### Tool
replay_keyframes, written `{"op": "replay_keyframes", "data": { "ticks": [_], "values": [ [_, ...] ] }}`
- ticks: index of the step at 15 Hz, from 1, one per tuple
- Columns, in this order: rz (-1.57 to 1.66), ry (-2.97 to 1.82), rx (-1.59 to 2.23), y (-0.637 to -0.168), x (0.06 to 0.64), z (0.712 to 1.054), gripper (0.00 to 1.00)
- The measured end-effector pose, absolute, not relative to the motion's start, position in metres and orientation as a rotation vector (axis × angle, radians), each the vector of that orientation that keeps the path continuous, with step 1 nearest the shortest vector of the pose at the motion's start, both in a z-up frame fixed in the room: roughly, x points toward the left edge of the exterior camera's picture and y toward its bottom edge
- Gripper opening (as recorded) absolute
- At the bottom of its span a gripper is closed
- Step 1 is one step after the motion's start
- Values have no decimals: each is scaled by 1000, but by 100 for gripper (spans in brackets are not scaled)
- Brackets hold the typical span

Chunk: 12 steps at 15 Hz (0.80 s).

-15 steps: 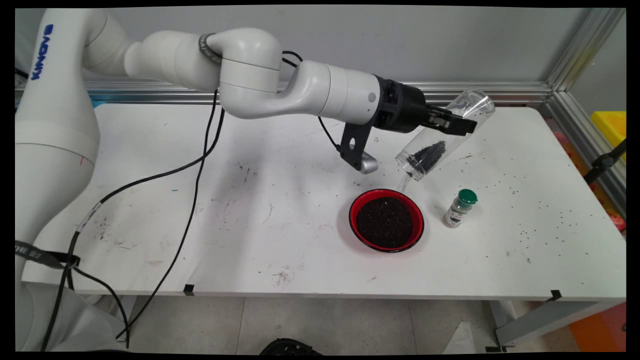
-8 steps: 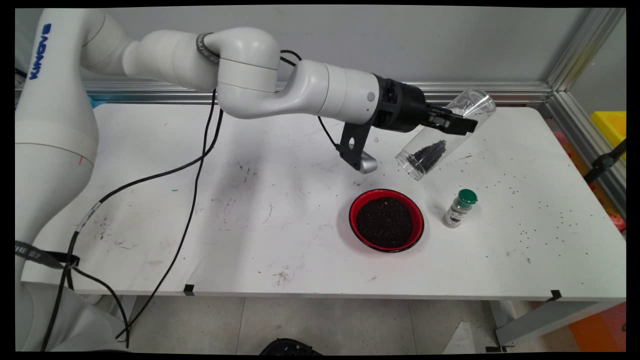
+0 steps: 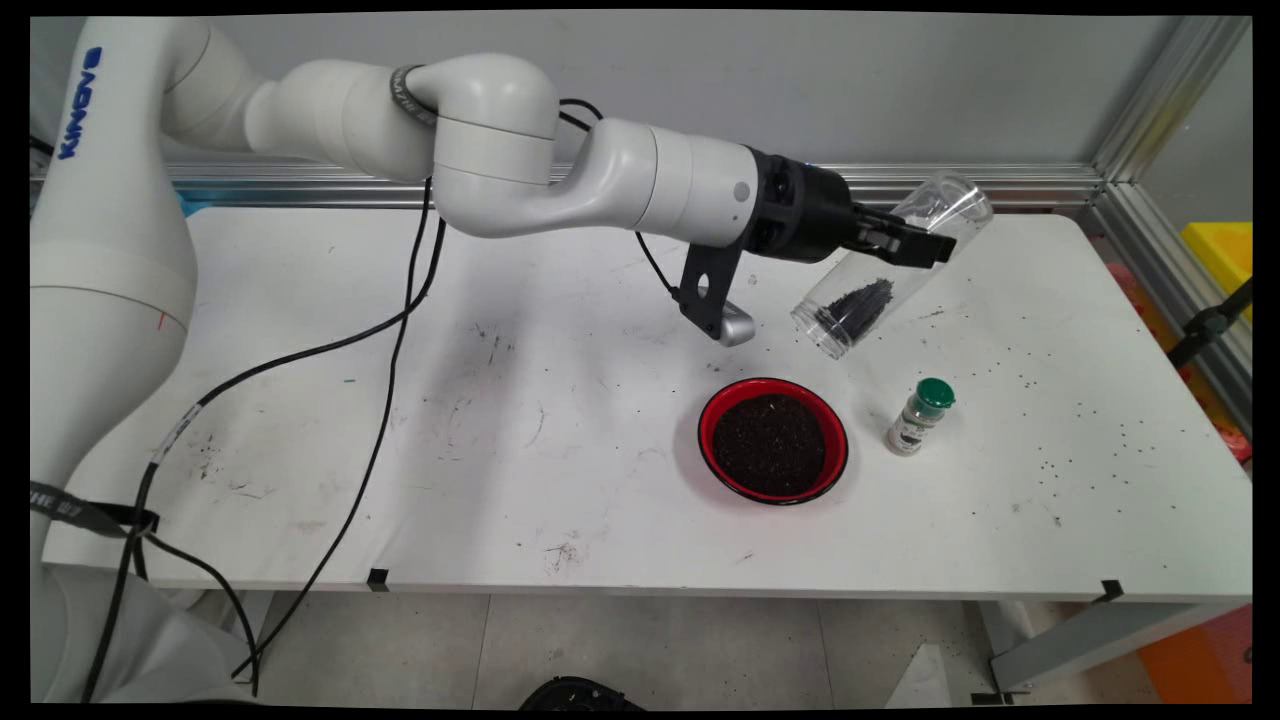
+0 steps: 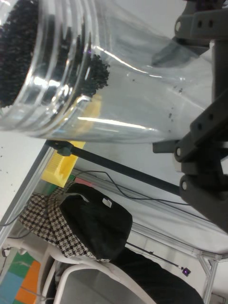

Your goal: Pour the black seasoning powder in the red bowl

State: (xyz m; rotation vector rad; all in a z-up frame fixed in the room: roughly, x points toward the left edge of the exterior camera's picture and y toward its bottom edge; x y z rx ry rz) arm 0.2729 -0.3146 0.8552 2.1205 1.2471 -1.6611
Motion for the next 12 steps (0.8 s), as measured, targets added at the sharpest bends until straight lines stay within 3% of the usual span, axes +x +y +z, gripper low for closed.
{"op": "replay_keyframes", "data": {
  "ticks": [12],
  "values": [
    [-1680,1324,2107,-313,273,855,0]
  ]
}}
